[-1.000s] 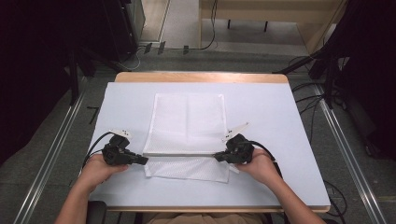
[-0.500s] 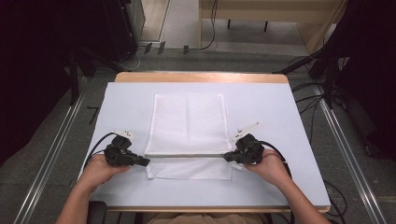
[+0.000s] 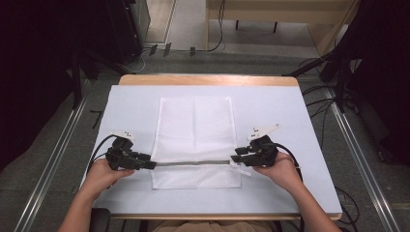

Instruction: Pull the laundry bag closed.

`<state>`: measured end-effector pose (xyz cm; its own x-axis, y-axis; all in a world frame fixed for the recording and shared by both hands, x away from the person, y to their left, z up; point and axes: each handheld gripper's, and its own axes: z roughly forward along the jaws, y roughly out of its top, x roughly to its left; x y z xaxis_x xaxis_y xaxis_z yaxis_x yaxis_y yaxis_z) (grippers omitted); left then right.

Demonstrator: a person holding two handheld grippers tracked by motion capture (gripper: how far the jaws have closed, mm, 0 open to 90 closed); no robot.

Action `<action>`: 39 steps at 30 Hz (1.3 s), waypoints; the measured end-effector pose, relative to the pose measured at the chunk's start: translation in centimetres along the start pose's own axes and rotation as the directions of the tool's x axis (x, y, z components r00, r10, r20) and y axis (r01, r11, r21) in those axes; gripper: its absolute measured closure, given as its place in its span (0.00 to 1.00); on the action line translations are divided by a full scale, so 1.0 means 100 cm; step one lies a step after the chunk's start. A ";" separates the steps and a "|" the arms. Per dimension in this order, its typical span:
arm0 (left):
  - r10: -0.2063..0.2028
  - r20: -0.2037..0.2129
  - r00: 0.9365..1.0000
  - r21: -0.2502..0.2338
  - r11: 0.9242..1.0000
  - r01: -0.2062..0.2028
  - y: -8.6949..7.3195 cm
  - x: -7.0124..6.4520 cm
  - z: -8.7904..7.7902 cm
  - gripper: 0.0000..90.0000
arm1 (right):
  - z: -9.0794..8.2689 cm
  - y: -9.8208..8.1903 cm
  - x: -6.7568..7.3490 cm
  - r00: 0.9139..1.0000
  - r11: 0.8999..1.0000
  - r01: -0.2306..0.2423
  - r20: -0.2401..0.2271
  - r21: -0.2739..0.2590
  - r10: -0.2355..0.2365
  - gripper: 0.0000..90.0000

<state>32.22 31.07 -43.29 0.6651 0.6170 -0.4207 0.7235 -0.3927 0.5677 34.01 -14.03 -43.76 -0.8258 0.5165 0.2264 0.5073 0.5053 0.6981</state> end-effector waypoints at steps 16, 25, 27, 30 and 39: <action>-0.040 -0.185 0.982 -0.110 0.994 0.020 -0.003 0.009 -0.013 0.39 | -0.014 -0.013 -0.030 0.982 0.991 0.000 0.189 -0.134 0.026 0.36; -0.104 -0.252 0.962 -0.157 0.985 0.065 -0.007 0.021 -0.021 0.38 | -0.023 -0.023 -0.051 0.963 0.983 -0.071 0.243 -0.170 0.112 0.32; -0.115 -0.264 0.958 -0.166 0.983 0.073 -0.007 0.025 -0.021 0.38 | -0.025 -0.024 -0.054 0.960 0.981 -0.081 0.252 -0.174 0.124 0.32; -0.137 -0.280 0.950 -0.179 0.980 0.088 -0.007 0.030 -0.021 0.38 | -0.028 -0.027 -0.059 0.954 0.982 -0.083 0.272 -0.172 0.128 0.31; -0.158 -0.316 0.936 -0.200 0.975 0.097 -0.010 0.034 -0.023 0.36 | -0.035 -0.036 -0.073 0.943 0.979 -0.109 0.294 -0.173 0.157 0.24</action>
<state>33.36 35.14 -43.65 0.4493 0.8547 -0.2601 0.7329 -0.1862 0.6544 37.38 -22.01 -45.56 -0.6271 0.7691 0.1233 0.5437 0.3189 0.7764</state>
